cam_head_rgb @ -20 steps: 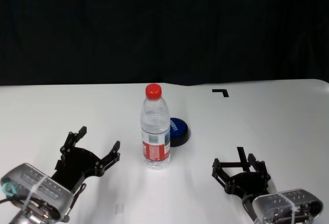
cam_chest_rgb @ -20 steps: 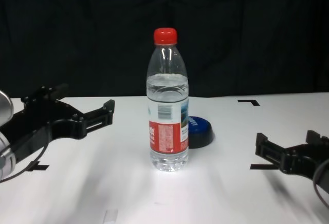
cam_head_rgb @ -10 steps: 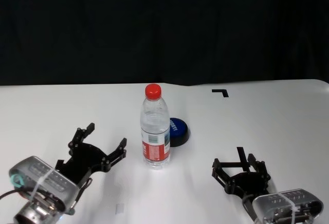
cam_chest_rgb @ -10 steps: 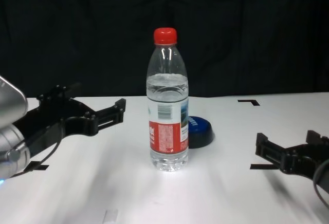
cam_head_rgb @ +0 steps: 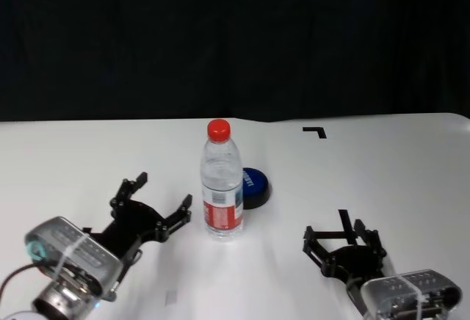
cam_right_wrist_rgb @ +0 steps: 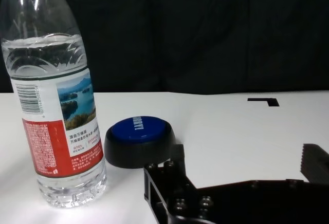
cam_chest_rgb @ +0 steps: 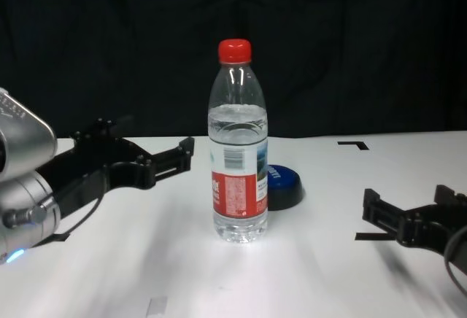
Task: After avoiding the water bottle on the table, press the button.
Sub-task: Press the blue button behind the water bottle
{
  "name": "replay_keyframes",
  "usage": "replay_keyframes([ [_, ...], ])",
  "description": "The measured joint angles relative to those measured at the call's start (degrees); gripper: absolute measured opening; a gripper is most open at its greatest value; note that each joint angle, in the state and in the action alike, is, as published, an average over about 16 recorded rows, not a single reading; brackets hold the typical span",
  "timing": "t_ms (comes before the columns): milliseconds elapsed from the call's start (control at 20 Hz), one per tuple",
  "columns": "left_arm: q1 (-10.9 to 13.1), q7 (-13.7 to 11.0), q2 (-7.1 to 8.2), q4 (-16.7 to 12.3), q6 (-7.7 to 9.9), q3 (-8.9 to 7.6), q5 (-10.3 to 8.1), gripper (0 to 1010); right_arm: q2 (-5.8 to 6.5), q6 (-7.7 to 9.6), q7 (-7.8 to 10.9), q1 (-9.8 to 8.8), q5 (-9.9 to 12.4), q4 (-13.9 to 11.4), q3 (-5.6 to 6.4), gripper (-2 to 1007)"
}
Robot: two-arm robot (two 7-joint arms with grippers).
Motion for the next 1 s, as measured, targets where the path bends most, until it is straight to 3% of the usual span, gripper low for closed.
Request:
replay_keyframes([
  [1000,0.46,-1.48,0.7,-0.69,0.41,1.46,-2.2,1009,0.0,0.0,0.0,0.0,0.0,0.0,0.0,1003],
])
